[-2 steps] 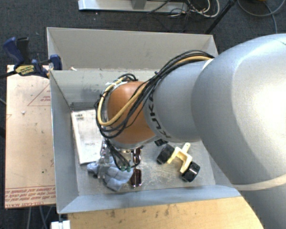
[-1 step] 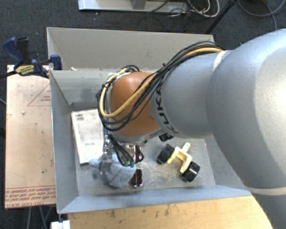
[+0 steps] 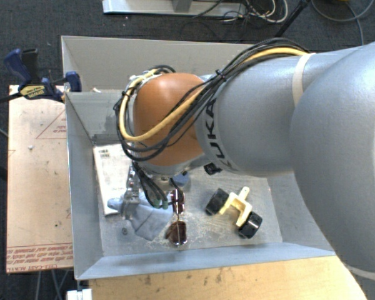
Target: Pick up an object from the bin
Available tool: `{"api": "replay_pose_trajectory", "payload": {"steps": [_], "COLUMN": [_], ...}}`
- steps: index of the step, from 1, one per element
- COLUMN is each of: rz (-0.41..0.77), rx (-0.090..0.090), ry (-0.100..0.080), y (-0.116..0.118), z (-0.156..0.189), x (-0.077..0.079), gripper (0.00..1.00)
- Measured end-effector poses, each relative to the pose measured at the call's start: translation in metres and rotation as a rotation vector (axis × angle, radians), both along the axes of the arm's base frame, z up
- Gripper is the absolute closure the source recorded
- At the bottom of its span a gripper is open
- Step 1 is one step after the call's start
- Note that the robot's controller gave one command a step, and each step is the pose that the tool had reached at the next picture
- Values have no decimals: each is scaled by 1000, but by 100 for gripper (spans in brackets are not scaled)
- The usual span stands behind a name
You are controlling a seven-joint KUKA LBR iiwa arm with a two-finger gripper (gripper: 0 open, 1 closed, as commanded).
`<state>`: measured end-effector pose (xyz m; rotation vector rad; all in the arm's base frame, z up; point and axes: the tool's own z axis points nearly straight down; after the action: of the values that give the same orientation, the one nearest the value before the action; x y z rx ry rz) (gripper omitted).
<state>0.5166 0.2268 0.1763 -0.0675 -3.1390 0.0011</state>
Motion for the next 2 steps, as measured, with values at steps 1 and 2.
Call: {"api": "replay_pose_trajectory", "payload": {"steps": [1,2], "rz": [-8,-2], "rx": [9,-1], "ry": [-14,3], "y": [-6,-9], "z": [20,21], "x": [4,-8], "gripper": [100,100]}}
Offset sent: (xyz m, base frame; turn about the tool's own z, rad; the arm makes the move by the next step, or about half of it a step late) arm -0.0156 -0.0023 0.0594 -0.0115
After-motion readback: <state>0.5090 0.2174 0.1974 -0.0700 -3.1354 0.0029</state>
